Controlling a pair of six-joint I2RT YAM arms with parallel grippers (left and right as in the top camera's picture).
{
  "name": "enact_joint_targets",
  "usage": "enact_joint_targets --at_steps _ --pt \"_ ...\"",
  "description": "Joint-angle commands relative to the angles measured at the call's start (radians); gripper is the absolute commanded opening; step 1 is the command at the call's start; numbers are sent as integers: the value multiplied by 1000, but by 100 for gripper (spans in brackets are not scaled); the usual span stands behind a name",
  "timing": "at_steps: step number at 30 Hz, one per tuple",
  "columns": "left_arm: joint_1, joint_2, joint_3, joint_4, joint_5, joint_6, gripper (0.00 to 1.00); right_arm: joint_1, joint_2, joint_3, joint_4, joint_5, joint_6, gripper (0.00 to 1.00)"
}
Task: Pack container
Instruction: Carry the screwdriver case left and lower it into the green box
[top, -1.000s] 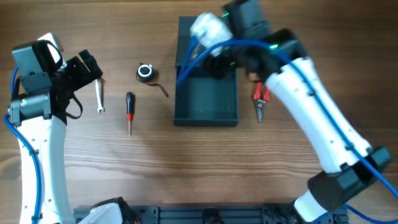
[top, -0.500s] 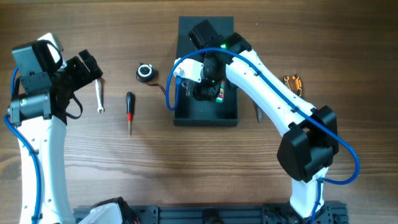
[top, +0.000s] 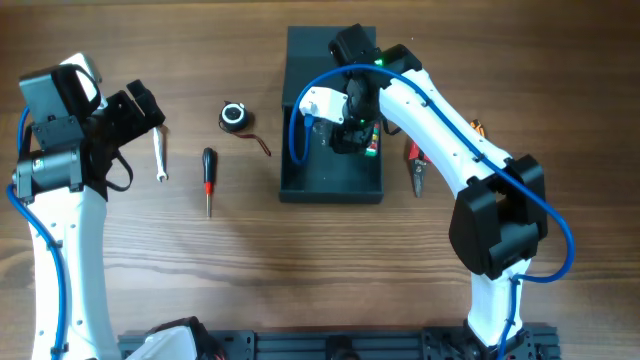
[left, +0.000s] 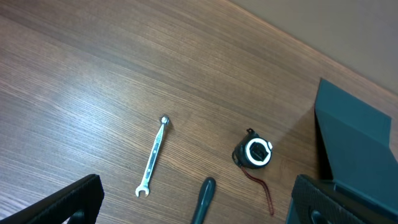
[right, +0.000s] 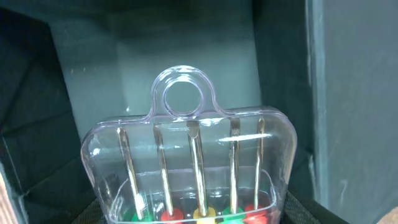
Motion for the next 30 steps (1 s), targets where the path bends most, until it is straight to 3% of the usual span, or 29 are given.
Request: enact_joint_targets --at_steps 1,11,23,30 --pt "5 5 24 0 -10 16 100 7 12 -3 60 -97 -40 19" --pt "5 5 24 0 -10 16 100 4 14 -21 129 -99 -87 16" --pt "5 5 24 0 -10 16 100 -15 14 -194 229 -61 -87 17" --pt "5 5 24 0 -10 16 100 -59 14 -213 264 -61 -87 22"
